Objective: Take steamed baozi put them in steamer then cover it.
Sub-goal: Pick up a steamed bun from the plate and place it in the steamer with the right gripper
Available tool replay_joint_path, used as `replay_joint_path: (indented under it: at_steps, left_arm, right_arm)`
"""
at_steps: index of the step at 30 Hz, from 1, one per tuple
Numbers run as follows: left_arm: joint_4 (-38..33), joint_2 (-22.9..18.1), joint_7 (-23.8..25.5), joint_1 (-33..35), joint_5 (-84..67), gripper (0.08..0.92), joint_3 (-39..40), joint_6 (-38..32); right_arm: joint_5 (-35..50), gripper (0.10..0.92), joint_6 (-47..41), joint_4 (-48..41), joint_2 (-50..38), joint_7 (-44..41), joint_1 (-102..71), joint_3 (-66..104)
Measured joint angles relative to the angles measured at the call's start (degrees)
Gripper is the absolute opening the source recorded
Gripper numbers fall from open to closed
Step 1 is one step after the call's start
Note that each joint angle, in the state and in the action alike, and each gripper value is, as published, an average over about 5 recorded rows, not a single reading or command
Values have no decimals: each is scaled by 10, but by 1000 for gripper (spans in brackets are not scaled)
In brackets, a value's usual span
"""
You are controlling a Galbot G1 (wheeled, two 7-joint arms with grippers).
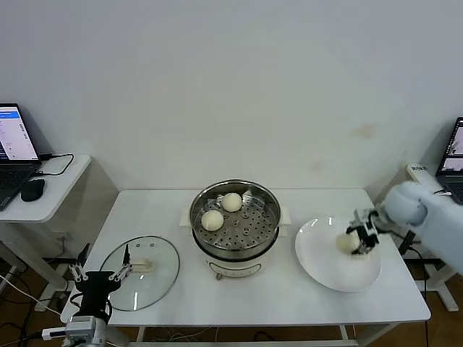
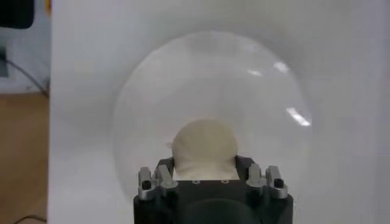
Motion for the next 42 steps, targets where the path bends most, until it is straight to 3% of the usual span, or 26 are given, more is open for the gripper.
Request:
replay_joint_path:
  at_steps: [10,20,42]
  left_arm:
    - [-4,-1,0,1,-3,823,-7,-1]
    - [-6,-11,0,5,-3,823,-14,-6]
    - [-6,-25,-2,4,-2,823,-20,-10]
  right_arm:
    - [82,619,2,5,87,13,171,-92]
    - [122,619,55,17,195,42,230,-177]
    - [17,649,254,-2,326,61,224,-295]
